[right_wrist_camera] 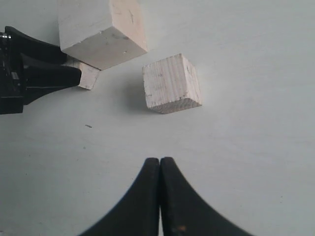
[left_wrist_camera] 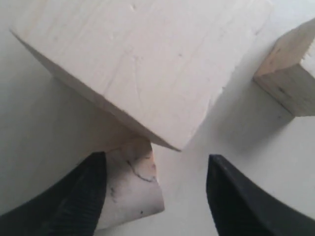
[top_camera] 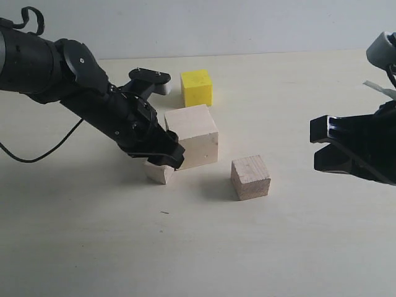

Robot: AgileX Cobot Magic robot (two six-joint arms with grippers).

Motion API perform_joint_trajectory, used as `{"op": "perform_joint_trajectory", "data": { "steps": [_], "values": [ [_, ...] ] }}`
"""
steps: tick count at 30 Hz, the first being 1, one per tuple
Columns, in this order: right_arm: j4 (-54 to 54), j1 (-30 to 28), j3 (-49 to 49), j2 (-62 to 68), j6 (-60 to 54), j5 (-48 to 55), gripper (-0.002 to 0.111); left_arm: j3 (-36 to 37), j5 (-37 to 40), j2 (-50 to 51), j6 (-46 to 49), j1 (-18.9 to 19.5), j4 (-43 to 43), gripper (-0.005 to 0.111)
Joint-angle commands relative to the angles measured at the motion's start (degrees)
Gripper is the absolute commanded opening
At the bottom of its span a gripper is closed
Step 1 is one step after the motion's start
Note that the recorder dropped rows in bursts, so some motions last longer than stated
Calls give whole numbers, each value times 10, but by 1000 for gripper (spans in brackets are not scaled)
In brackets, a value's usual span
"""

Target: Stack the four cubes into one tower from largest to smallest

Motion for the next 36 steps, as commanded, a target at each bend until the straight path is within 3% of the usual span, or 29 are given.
{"op": "perform_joint_trajectory", "data": {
  "steps": [1,36],
  "values": [
    [-2,1,-4,1,-4,-1,0,3,-17,17,0,-1,1,59],
    [-2,1,-4,1,-4,0,0,3,-113,-1,-1,1,12,59]
  ]
}}
